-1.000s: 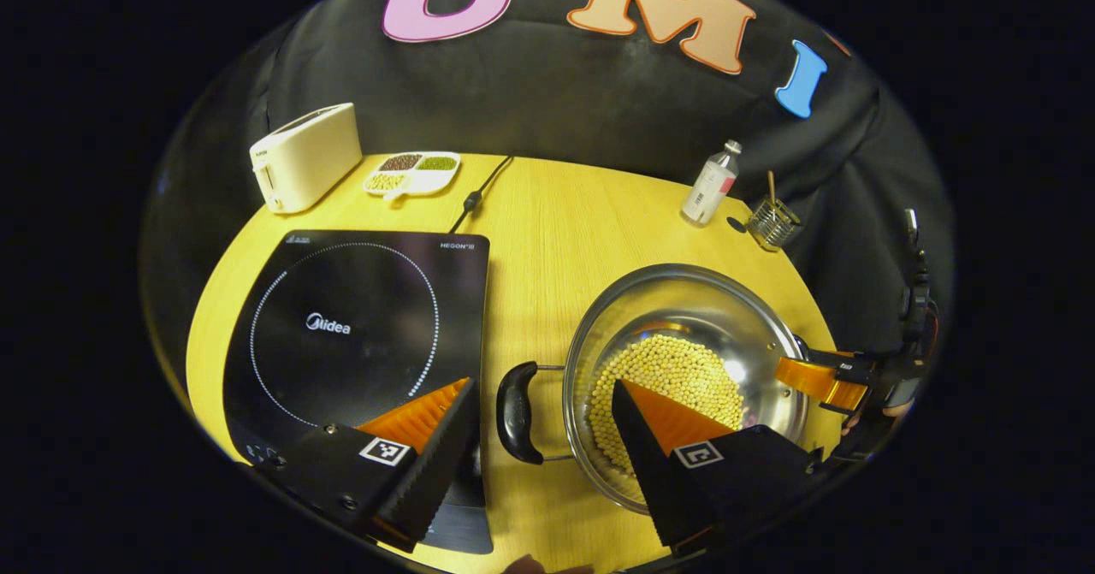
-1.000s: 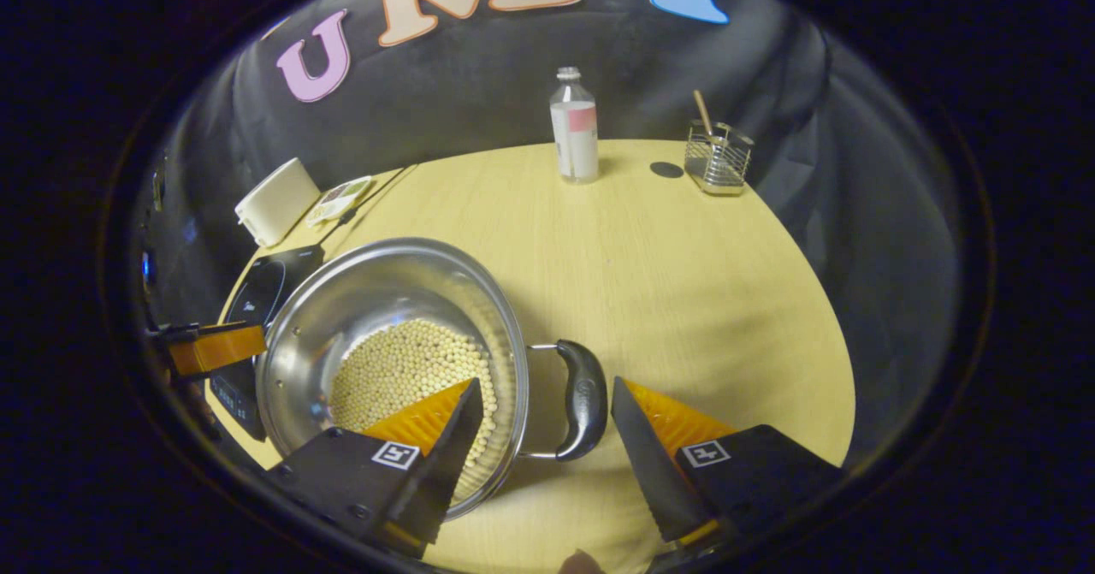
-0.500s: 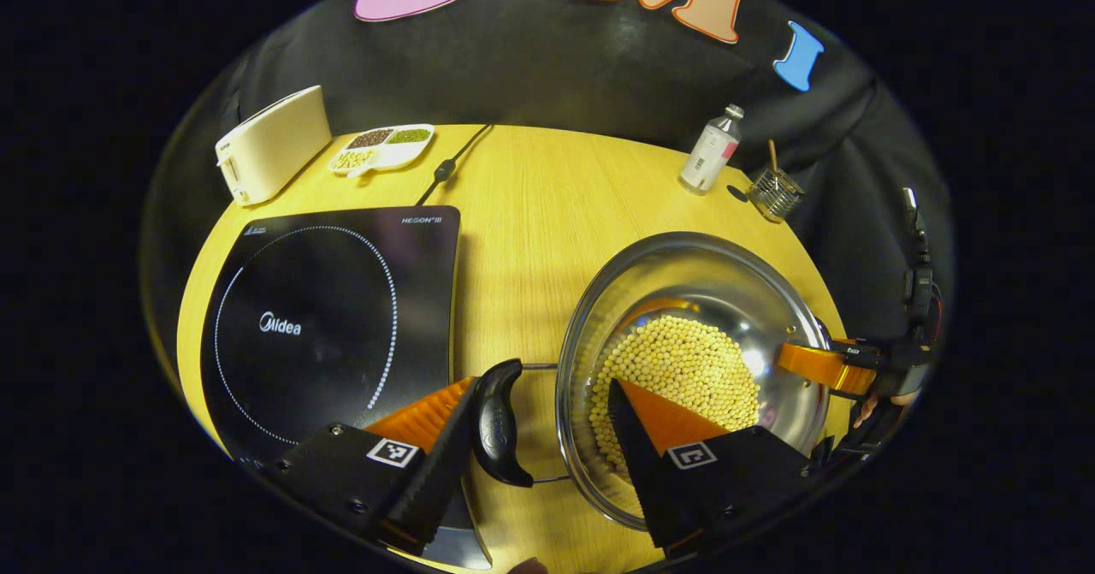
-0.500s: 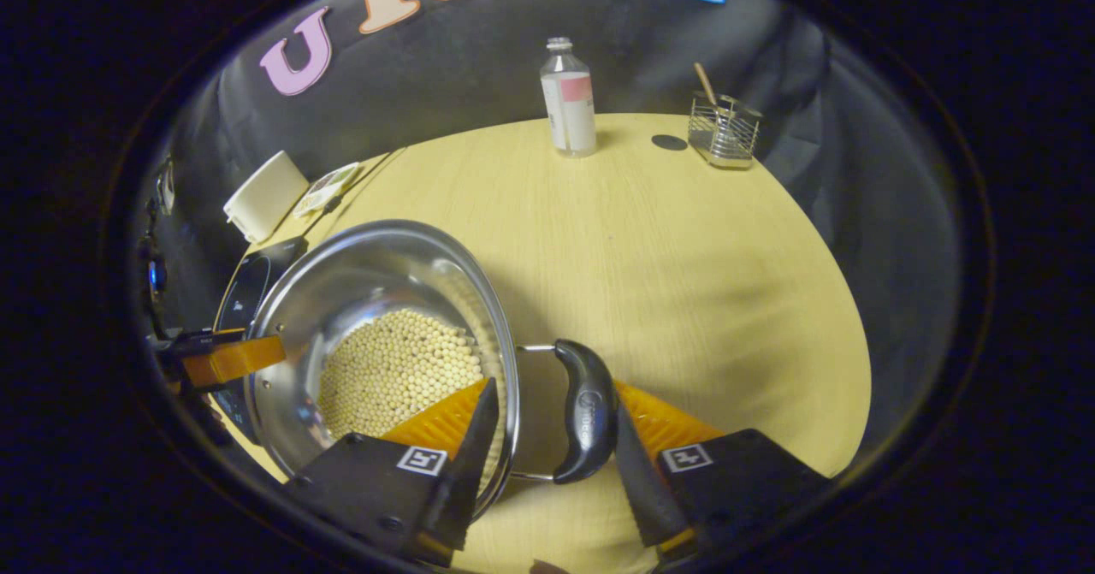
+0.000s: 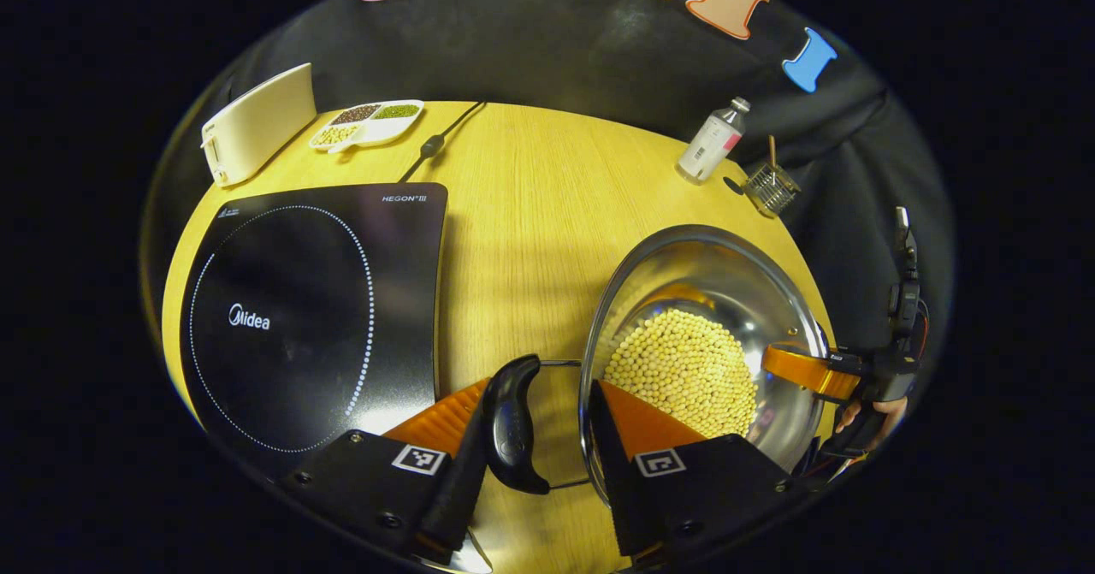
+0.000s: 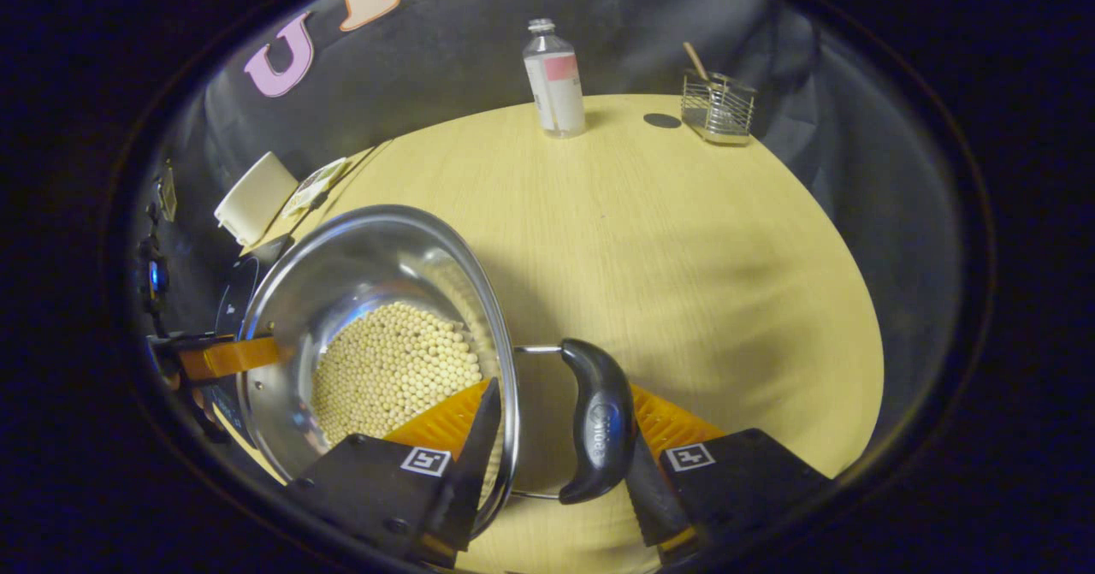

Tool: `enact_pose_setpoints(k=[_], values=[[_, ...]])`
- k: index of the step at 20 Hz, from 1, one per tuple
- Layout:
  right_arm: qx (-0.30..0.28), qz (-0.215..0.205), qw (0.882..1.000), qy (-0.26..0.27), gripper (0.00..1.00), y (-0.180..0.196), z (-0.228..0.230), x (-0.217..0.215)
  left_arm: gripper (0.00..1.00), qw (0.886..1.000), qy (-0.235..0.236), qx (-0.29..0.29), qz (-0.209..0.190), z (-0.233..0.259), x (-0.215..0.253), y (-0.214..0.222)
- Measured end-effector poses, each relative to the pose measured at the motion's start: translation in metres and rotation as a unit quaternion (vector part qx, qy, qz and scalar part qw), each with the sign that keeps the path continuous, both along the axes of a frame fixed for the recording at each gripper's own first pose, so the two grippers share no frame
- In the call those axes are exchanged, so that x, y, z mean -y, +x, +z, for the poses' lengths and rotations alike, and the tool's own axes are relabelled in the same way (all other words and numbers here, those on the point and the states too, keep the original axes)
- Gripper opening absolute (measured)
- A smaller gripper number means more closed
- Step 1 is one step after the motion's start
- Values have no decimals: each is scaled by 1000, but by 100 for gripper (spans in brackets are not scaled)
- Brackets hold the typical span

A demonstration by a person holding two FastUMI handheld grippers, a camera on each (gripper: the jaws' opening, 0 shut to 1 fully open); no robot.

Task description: First push the handle of the pot to place it horizontally, then grasp the pot with both hands and set it on the induction cooktop.

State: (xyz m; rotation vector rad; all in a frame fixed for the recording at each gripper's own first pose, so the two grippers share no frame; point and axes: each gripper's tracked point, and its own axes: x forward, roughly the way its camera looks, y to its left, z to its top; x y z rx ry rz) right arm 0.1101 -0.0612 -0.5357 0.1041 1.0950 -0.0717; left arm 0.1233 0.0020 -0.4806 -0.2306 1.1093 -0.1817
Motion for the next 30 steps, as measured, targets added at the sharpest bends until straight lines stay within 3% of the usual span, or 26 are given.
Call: enact_pose_setpoints(k=[3,6,10,11,13,14,16,23,30], values=[[-4,-22,999,29,65,-7,1,-3,65,1000,-4,-6,3,-2,1,0],[-6,-27,999,37,55,-2,0,-2,58,1000,-5,-16,5,-4,-1,-2],[-6,-28,999,39,55,-9,12,-2,59,1000,-2,-14,7,5,0,-7],[-4,-28,999,40,60,-9,16,-4,56,1000,0,-11,7,9,-1,-8],[0,-26,999,44,55,-9,22,-9,57,1000,3,-9,11,18,-6,-11],[1,-25,999,47,60,-10,27,-13,57,1000,4,-7,14,23,-10,-13],[7,-19,999,50,55,-9,35,-25,57,1000,9,1,19,36,-21,-15],[24,10,997,68,55,3,63,-95,56,998,27,26,47,75,-87,-22],[18,9,998,51,54,10,66,-187,56,998,12,28,50,75,-176,-20]])
